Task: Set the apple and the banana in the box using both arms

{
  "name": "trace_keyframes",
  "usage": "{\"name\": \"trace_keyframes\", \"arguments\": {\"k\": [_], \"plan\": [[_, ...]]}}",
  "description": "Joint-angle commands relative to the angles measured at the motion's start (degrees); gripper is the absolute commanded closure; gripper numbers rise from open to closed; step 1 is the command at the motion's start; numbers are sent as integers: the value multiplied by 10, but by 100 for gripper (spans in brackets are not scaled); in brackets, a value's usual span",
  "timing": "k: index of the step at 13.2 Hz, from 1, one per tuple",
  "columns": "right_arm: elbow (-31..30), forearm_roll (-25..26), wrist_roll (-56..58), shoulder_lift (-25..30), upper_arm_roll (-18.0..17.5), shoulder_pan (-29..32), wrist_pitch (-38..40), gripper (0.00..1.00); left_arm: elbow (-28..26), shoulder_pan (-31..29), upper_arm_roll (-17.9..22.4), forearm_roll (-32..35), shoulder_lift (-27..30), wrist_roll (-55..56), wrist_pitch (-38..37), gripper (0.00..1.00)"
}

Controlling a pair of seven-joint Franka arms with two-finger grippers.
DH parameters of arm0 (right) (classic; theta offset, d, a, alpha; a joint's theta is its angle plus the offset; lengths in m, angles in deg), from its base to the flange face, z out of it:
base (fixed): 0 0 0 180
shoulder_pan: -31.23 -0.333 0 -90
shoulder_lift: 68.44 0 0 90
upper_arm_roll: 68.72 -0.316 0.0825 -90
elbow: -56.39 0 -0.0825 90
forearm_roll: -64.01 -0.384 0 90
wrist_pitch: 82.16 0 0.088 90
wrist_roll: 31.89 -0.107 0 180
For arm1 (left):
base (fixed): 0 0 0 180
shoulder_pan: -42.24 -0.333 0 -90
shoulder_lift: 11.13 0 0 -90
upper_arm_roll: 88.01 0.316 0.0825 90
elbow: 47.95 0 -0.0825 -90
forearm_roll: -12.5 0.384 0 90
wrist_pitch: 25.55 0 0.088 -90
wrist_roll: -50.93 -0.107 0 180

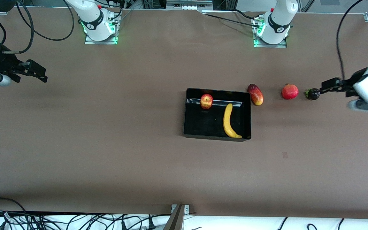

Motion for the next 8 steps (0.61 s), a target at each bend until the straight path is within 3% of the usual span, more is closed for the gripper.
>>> {"name": "trace_keyframes", "arguments": {"k": [1, 5, 8], "plan": [[8, 1, -2, -3, -4, 4, 3, 0, -21, 7, -1, -5, 45, 1, 20, 0], [8, 1, -2, -3, -4, 4, 3, 0, -24, 4, -1, -3, 48, 40, 15, 0], [8, 1, -2, -3, -4, 4, 3, 0, -23, 4, -2, 48, 48, 63, 33, 0]]}}
